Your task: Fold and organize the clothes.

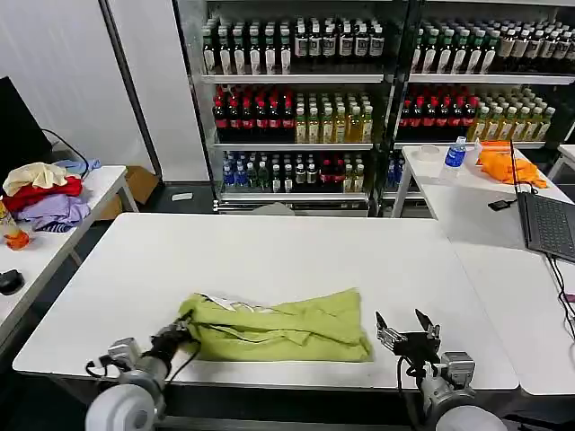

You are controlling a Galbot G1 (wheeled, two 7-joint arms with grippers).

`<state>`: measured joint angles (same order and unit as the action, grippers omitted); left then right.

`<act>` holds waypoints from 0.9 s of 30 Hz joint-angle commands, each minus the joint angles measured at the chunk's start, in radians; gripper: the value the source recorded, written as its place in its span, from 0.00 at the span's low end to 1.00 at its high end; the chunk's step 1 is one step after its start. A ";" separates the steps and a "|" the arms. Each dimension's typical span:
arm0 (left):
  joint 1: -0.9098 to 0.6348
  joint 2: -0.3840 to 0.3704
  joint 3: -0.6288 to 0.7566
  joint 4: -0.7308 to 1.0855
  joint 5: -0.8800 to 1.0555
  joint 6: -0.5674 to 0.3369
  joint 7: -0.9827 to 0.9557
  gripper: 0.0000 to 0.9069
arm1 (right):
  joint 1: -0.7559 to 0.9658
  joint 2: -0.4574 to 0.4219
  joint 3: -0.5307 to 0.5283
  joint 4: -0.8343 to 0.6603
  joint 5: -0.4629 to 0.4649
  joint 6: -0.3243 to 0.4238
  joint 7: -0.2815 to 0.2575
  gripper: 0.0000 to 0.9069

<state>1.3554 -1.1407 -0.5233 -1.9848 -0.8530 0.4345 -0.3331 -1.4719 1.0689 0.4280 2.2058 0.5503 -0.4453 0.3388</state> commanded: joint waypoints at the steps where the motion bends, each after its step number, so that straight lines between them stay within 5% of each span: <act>1: 0.010 0.106 -0.206 -0.006 -0.141 -0.002 -0.001 0.02 | -0.004 -0.002 0.005 0.003 0.003 0.001 -0.001 1.00; 11: -0.038 0.036 -0.096 -0.146 -0.521 0.023 0.001 0.02 | 0.003 -0.002 -0.013 -0.018 0.000 0.002 0.000 1.00; 27: -0.174 -0.155 0.198 -0.077 -0.468 -0.023 -0.011 0.02 | 0.021 -0.006 -0.032 -0.056 -0.003 0.004 0.000 1.00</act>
<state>1.2535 -1.1932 -0.5039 -2.0820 -1.2986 0.4196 -0.3409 -1.4546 1.0625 0.3997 2.1608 0.5477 -0.4417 0.3382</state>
